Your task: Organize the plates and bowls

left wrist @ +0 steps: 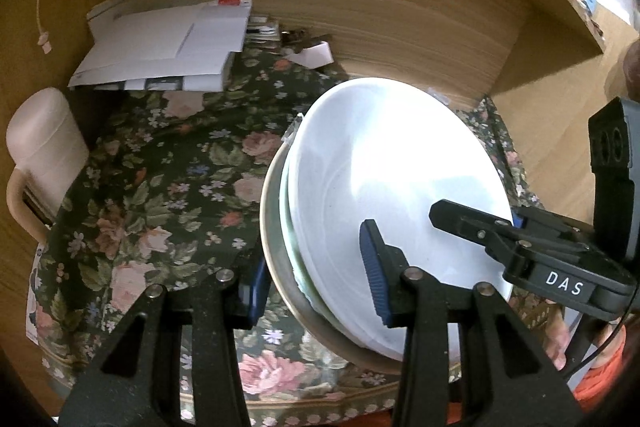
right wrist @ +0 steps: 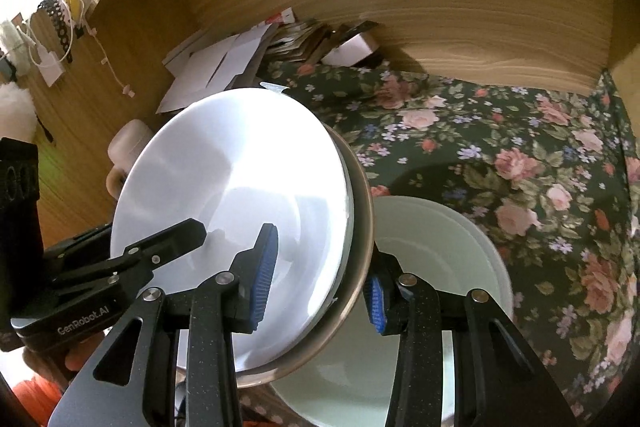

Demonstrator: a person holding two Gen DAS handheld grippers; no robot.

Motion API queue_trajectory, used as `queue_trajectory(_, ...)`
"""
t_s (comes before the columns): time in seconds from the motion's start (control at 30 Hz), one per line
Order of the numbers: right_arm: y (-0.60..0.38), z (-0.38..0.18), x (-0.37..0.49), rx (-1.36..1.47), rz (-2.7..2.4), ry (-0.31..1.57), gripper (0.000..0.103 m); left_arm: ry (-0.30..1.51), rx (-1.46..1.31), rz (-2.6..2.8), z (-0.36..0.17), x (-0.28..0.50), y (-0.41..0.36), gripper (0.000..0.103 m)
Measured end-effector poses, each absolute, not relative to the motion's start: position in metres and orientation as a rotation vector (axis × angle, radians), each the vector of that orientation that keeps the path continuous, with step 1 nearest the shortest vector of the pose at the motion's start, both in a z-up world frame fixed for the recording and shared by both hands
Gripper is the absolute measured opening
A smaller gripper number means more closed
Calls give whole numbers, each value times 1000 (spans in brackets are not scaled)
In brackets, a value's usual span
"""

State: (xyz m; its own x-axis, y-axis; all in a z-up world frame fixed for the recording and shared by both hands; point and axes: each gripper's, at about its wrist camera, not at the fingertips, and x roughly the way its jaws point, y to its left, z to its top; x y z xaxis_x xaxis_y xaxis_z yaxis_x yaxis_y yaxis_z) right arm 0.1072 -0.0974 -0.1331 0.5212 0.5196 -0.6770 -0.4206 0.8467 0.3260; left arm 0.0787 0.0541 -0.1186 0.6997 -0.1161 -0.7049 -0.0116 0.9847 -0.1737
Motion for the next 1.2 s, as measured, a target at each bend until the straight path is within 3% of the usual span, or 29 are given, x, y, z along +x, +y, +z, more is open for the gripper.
queue_trajectory(0.6,-151,-147,99,150,494,879,36,847,-149,-135,-141,84,3,42)
queue_trajectory(1.2,-161,-173,114,206,482,926,38,915,-149,-133,-167,100,0,39)
